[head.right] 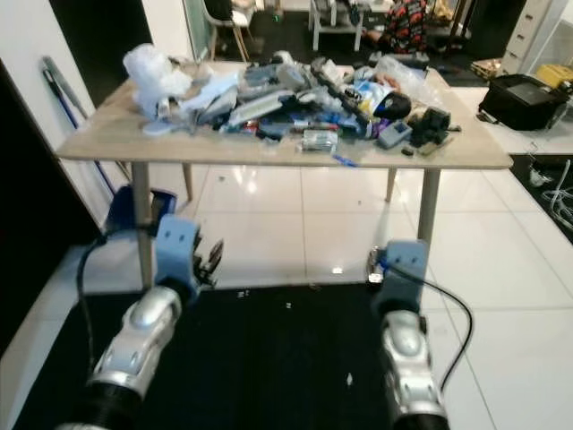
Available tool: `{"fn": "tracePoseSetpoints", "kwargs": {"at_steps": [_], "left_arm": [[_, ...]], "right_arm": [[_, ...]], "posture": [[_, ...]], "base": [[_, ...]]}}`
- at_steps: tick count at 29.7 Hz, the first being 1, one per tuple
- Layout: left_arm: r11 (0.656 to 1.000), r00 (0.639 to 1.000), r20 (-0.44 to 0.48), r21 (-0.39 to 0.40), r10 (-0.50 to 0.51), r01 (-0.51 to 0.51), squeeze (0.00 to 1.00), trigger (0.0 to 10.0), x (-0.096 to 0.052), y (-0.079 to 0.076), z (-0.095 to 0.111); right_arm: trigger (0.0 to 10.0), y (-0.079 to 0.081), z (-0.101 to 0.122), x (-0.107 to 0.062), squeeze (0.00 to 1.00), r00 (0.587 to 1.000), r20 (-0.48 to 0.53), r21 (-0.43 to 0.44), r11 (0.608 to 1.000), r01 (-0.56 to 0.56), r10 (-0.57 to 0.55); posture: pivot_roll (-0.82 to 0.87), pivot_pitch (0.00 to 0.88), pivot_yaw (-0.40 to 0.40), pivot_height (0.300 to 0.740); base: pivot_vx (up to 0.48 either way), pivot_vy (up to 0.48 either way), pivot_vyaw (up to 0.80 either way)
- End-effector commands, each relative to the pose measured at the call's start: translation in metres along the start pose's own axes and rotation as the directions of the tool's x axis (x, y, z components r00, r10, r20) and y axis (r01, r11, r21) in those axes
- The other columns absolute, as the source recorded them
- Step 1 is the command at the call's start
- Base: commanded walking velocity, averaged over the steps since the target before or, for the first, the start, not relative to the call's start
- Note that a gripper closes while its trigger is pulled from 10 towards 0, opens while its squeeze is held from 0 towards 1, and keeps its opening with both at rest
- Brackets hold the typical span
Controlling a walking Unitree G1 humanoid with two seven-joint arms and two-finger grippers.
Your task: Picking trash to rubbish bin
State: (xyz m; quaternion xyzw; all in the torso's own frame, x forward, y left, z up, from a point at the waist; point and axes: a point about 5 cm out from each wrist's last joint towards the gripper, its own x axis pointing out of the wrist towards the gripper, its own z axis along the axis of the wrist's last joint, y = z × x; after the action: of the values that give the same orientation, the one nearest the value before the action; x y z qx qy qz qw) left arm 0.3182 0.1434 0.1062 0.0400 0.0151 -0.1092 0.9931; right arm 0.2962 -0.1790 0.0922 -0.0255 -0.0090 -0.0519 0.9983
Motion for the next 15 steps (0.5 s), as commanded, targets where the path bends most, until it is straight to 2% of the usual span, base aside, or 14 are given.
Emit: {"fn": "tracePoseSetpoints", "kwargs": {"at_steps": [1,15], "left_arm": [[1.000,1.000,-0.019,0.003,0.001,-0.001,0.00,10.0,-0.001,0.001,-0.005],[1.000,1.000,0.019,0.001,0.004,-0.004,0.00,10.0,0.009,0.001,0.007]], "right_arm": [[10.0,-0.005,-0.002,0.000,0.00,1.000,-0.009,-0.004,1.000,0.017,-0.017],[10.0,-0.003,0.009,0.009,0.00,0.999,0.036,0.007,1.000,-0.001,0.001]], "posture": [[-0.05,0.063,0.021,0.740],[-0.05,0.033,0.023,0.740]], "base": [[0.311,0.000,0.00],[0.308,0.000,0.00]]}}
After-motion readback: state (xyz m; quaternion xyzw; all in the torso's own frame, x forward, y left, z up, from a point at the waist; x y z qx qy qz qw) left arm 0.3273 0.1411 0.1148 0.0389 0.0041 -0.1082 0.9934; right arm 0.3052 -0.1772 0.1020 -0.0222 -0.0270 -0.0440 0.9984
